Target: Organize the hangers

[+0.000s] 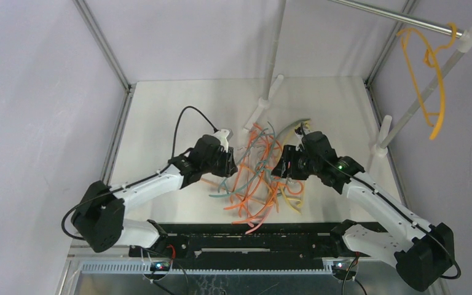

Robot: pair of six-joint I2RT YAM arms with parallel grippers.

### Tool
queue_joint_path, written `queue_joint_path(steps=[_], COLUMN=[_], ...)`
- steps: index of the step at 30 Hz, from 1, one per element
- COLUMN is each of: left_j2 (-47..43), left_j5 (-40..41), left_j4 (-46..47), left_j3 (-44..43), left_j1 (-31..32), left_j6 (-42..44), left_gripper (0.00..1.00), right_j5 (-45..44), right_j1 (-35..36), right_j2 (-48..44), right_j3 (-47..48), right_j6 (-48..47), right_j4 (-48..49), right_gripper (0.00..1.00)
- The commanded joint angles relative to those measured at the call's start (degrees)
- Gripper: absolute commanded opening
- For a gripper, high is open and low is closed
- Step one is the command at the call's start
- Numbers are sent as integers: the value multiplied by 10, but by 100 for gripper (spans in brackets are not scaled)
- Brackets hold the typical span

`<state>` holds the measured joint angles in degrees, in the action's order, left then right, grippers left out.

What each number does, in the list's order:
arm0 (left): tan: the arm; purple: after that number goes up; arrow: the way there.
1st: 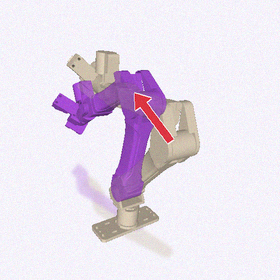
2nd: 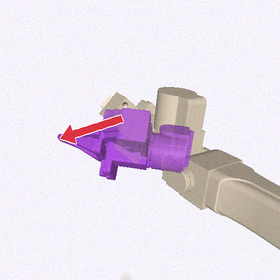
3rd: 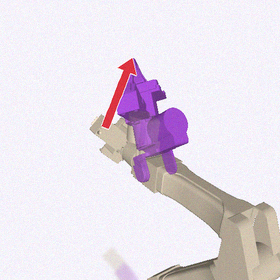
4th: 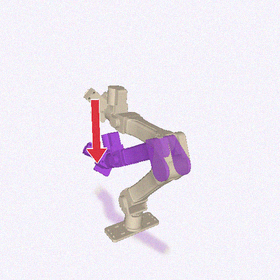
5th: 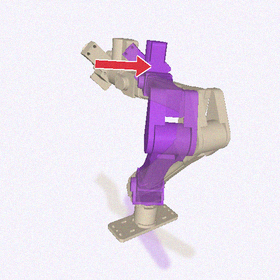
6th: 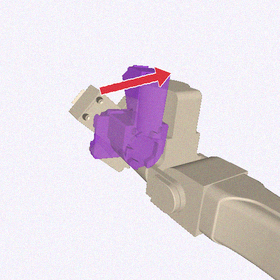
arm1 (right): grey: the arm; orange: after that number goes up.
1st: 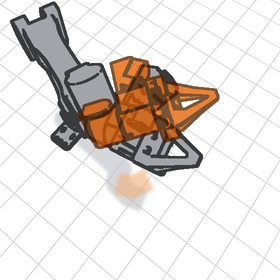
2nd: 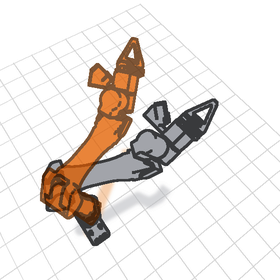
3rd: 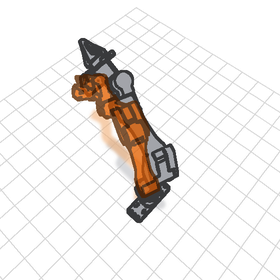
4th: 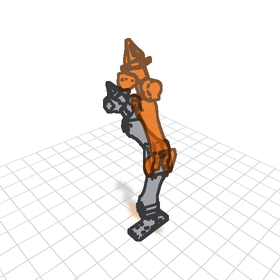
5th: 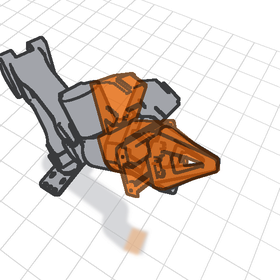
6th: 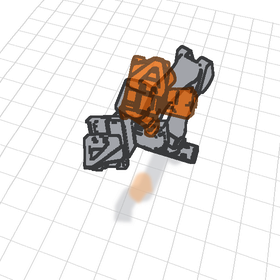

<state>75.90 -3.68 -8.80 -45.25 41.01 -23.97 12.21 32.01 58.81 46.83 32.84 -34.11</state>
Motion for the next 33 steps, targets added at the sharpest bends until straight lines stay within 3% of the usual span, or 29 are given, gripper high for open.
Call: queue_joint_path(steps=[1, 15, 18, 23, 29, 33], left_j2=[33, 139, 113, 54, -21, -5], left_j5=[-7, -15, -18, -43, -40, -14], left_j4=[45, 65, 59, 13, -28, -72], left_j3=[23, 14, 16, -21, -49, -73], left_j1=[-7, -11, -11, -10, -4, -5], left_j6=[10, 24, 31, 39, 65, 110], left_gripper=[36, 35, 37, 55, 59, 59], right_j5=[2, 1, 5, 15, 18, 25], right_j1=[3, -38, -50, -71, -74, -75], right_j2=[-33, -106, -114, -116, -106, -103], right_j3=[-5, -32, -34, -37, -42, -48], right_j6=[11, -3, -9, -16, -16, -13], right_j4=[16, -37, -45, -42, -26, -17], right_gripper=[60, 61, 61, 62, 63, 63])
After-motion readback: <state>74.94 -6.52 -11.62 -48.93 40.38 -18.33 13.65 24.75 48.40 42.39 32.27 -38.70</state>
